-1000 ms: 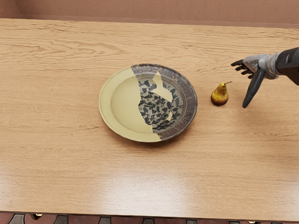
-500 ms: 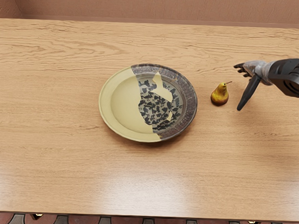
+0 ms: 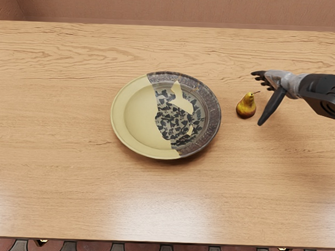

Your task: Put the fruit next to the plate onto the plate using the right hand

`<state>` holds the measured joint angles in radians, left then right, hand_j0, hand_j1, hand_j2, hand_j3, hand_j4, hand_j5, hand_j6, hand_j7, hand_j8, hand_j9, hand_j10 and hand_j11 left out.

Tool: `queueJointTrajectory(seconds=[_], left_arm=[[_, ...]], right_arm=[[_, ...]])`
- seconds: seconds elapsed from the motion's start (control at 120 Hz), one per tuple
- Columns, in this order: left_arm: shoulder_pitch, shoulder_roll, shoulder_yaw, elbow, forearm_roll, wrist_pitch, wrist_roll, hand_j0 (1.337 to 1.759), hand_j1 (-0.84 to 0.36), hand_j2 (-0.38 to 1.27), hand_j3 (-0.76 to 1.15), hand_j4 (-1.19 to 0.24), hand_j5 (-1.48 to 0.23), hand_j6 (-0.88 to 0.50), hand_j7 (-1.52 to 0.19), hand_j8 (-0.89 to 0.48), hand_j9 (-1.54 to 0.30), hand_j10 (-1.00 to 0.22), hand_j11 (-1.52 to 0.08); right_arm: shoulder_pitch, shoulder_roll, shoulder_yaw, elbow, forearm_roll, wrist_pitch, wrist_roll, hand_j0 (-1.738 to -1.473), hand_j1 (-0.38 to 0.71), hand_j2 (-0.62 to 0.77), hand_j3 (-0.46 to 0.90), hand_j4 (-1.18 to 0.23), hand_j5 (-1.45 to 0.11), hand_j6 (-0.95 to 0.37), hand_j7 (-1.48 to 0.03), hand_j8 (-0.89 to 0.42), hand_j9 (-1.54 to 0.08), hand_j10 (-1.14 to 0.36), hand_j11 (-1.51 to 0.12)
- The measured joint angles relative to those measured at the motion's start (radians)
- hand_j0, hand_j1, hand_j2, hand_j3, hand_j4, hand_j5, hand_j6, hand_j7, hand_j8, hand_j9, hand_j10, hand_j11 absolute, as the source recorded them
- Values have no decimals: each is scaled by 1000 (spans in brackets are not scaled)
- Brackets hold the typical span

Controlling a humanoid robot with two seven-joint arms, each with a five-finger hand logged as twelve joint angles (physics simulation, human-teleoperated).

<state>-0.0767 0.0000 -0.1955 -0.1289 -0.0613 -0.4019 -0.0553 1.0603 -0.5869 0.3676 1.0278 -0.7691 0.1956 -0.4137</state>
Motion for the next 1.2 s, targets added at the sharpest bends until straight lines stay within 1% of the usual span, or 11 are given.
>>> queueJointTrajectory(seconds=[0.075,0.167,0.55,0.65,0.708,0.8,0.917,1.2], left_arm=[[0,0,0,0,0,0,0,1658,334,3,0,-13,-17,-13,-17,-13,-17,-13,-17],[0,0,1,0,0,0,0,1658,334,3,0,-13,-17,-13,-17,-13,-17,-13,-17],[0,0,2,0,0,0,0,1658,334,3,0,-13,-17,-13,-17,-13,-17,-13,-17],[0,0,2,0,0,0,0,1658,334,3,0,-13,-17,-13,-17,-13,-17,-13,-17],[0,0,2,0,0,0,0,1658,334,3,0,-13,-17,-13,-17,-13,-17,-13,-17],[0,0,2,0,0,0,0,1658,334,3,0,-13,-17,-13,-17,-13,-17,-13,-17],[0,0,2,0,0,0,0,1658,334,3,0,-13,-17,-13,-17,-13,-17,-13,-17],[0,0,2,0,0,0,0,1658,334,3,0,-13,-17,-13,-17,-13,-17,-13,-17]], right_arm=[[0,0,-2,2,0,6,15,-1658,-349,1,0,-3,0,-4,0,-3,0,-2,0],[0,2,-5,3,-1,8,24,-1658,-349,1,0,-3,0,-4,0,-3,0,-2,0],[-1,47,-8,2,-5,-32,30,-1658,-349,1,0,-2,0,-4,0,-3,0,-2,0],[0,51,-20,1,-33,-39,71,-1658,-349,1,0,-2,0,-4,0,-3,0,-2,0],[0,52,-28,0,-63,-50,87,-1658,-349,1,0,-2,0,-4,0,-3,0,-2,0],[-2,53,-48,-3,-116,-90,100,-1658,-349,1,0,-2,0,-4,0,-3,0,-2,0],[-4,54,-61,-8,-145,-116,107,-1658,-349,1,0,-3,-1,-4,-1,-3,-1,-2,-1],[-4,104,-119,-46,-165,-158,113,-1658,-245,-16,0,-90,-114,-91,-114,-90,-114,-89,-114]])
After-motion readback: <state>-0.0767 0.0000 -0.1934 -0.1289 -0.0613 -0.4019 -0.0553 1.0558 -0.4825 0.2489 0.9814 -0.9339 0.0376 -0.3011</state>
